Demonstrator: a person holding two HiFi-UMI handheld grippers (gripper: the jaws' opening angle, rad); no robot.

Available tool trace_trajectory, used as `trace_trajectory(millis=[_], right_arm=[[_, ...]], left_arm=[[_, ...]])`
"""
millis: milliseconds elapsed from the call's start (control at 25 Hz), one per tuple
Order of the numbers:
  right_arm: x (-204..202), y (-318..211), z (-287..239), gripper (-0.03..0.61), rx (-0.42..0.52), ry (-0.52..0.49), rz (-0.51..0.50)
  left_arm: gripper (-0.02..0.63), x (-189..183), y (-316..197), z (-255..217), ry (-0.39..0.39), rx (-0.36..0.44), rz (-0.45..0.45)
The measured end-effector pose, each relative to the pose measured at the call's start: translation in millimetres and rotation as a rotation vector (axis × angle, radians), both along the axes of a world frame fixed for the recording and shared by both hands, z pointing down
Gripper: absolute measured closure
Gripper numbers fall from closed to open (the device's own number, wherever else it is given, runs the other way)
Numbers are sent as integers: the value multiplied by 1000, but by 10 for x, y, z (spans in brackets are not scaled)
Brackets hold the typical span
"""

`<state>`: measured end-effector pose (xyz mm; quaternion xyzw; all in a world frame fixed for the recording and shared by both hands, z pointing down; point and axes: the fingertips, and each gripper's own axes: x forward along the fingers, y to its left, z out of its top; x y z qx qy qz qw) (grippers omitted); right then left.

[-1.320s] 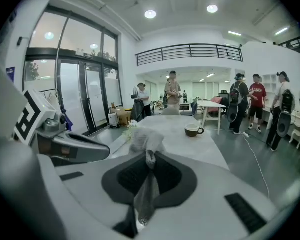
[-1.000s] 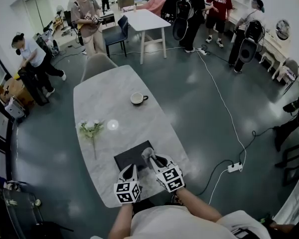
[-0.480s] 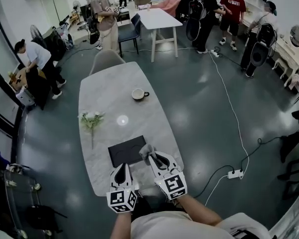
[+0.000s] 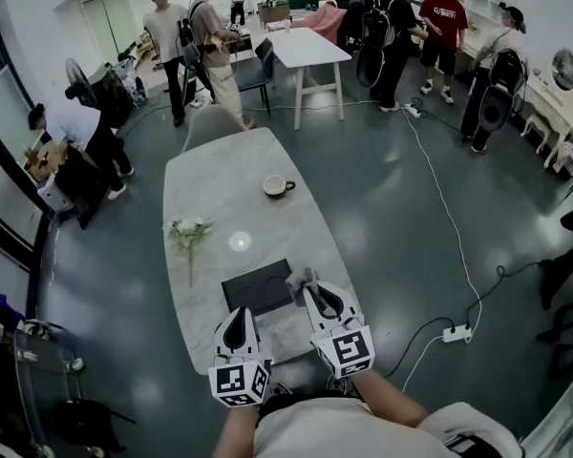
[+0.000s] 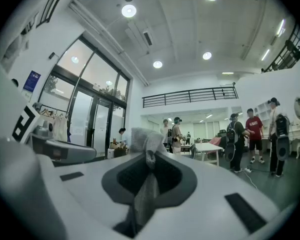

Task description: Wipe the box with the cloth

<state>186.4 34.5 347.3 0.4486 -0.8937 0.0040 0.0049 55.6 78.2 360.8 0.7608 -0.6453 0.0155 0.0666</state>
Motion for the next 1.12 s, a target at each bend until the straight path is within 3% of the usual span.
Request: trace_trajectory(millis=[440,1120], right_arm=[[-93,115,-142,535,37,26,8],[14,18,-120,535,35,30,60]], left_arm=[[591,-44,4,-79,25,28,25],[591,-35,-122,-78,-5,40,53]])
